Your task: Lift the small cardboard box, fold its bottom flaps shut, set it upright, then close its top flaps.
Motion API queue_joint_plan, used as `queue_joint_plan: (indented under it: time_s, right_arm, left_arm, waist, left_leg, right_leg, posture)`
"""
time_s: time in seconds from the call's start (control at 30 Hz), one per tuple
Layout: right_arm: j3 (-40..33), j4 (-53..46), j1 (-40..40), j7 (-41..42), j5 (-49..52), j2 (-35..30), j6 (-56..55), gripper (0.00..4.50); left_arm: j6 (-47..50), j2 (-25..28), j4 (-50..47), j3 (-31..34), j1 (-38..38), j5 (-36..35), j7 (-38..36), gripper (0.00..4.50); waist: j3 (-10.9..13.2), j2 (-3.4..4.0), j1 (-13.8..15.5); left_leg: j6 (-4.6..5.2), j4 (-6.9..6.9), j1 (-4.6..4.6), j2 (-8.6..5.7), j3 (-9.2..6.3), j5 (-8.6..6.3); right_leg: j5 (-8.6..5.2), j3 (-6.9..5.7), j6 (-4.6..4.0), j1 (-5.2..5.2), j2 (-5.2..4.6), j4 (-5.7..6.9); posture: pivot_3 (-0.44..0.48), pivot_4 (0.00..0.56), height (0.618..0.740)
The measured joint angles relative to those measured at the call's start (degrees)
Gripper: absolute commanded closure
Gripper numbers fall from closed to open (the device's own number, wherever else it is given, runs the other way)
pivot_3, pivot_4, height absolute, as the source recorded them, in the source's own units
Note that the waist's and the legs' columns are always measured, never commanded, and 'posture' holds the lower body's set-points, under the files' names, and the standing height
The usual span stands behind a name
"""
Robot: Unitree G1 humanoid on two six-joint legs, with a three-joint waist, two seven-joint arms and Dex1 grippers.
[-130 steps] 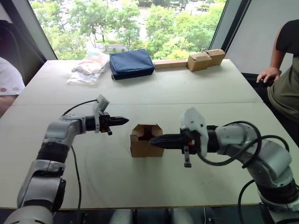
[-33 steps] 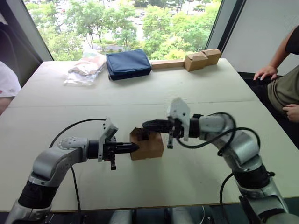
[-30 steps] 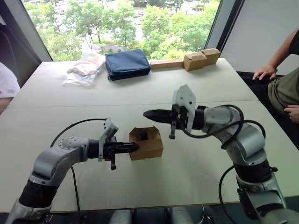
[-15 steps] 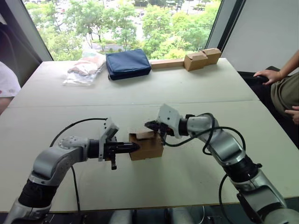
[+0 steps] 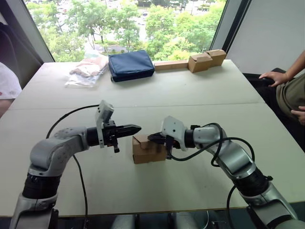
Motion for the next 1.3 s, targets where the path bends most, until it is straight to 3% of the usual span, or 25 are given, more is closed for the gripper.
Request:
queue_joint_plan:
  time_s: [0.23,0.57,0.93,1.3]
  right_arm:
    - [-1.42,-3.00,0.84,-0.72,0.86,-0.30,1.38,4.50]
    - [-2.13,-11.19,4.66,0.83,3.97,-2.89,4.06,4.50]
    - [4.37,-8.29,3.74,0.42,-3.19,-4.90,-0.87,4.50]
    - [4.66,-6.36,2.84,0.05,-4.65,-3.86,-1.76,4.50]
  left_arm:
    - [-4.67,-3.07,5.19,-4.93,-0.39,6.16,1.50,4.44]
    - [-6.82,-5.00,7.73,-4.55,-0.47,7.65,1.72,4.44]
    - [-5.65,-4.32,6.11,-2.91,1.33,6.55,1.83,4.44]
    - [-11.10,-3.99,8.64,-2.58,2.72,7.70,-1.00,4.44]
  waist:
    - [0.00,0.00,-0.04]
    - [0.00,-0.01,-0.08]
    - [0.00,-0.01,0.01]
    - [-0.01,-0.01,0.01]
  left_leg:
    - [0.00,0.00,0.00,0.02,0.00,0.00]
    - [0.01,0.00,0.00,0.04,-0.01,0.00]
    - [0.00,0.01,0.00,0.03,-0.01,0.00]
    - [0.00,0.01,0.02,0.04,-0.01,0.00]
  right_leg:
    - [0.00,0.00,0.00,-0.03,0.05,0.01]
    - [0.00,0.00,0.00,0.00,0.04,-0.01]
    - [0.00,-0.01,0.00,0.01,0.03,-0.02]
    - [0.00,-0.01,-0.01,0.02,0.03,-0.02]
  posture:
    - [0.000,0.150,0.740]
    - [0.000,0.150,0.740]
    - [0.000,0.150,0.740]
    - [0.000,0.150,0.740]
